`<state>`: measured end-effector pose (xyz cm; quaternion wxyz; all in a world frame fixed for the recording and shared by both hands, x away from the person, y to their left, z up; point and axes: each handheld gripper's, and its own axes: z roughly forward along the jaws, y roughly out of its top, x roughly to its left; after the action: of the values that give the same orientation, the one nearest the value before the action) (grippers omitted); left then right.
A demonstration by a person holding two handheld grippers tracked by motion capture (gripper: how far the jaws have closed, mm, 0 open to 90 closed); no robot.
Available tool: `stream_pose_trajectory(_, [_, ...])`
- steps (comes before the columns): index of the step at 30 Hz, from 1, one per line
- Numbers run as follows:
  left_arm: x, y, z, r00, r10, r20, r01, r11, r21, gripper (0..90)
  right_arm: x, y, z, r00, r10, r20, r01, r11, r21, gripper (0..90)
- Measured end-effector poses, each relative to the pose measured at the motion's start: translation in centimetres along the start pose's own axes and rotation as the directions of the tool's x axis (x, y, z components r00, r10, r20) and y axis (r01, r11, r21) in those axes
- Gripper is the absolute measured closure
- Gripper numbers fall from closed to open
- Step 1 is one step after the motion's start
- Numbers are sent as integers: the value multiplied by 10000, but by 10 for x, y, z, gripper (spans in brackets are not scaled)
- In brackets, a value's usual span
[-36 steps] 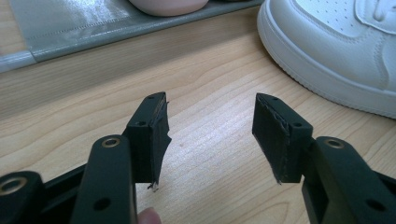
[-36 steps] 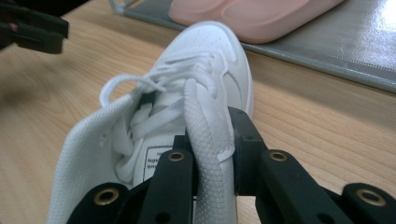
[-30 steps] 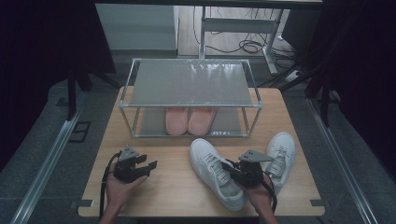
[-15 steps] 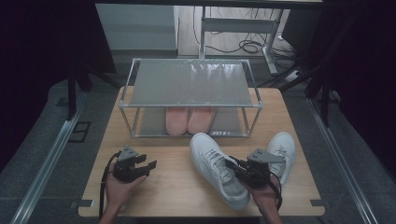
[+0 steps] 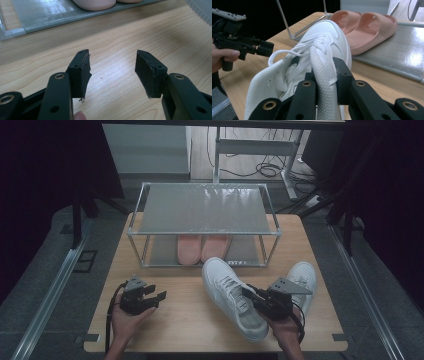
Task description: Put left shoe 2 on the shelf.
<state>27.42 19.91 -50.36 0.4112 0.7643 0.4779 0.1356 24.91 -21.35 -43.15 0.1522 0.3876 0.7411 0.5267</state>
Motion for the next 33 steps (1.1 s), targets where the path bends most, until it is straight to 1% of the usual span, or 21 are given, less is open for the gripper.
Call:
stream_pose_trajectory(6, [-1, 0, 2, 10000, 36, 47, -37, 10000, 75, 461, 0, 5, -2, 9999, 52, -103, -54, 9998, -214, 812])
stream_pose_trajectory(12, [-2, -1, 3, 10000, 15, 46, -16, 10000, 81, 461, 2, 16, -6, 9999, -110, -75, 107, 9988, -484, 812])
stream_pose_trajectory(15, [-2, -1, 3, 10000, 7, 59, -8, 10000, 91, 460, 3, 22, -9, 9999, -97, -112, 90, 9981, -614, 812])
stream_pose_trajectory(25, [-3, -2, 4, 10000, -3, 88, 2, 9999, 126, 459, 4, 40, -17, 9994, -141, -324, 104, 9938, -1106, 813])
stream_pose_trajectory(30, [-2, -2, 5, 9999, -20, 119, 18, 9999, 149, 459, 5, 49, -18, 9993, -114, -349, 66, 9906, -1366, 813])
stream_pose_trajectory(33, [-2, -3, 6, 9999, 60, 109, -62, 9997, 220, 458, 4, 52, -18, 9993, -131, -362, 78, 9896, -1435, 813])
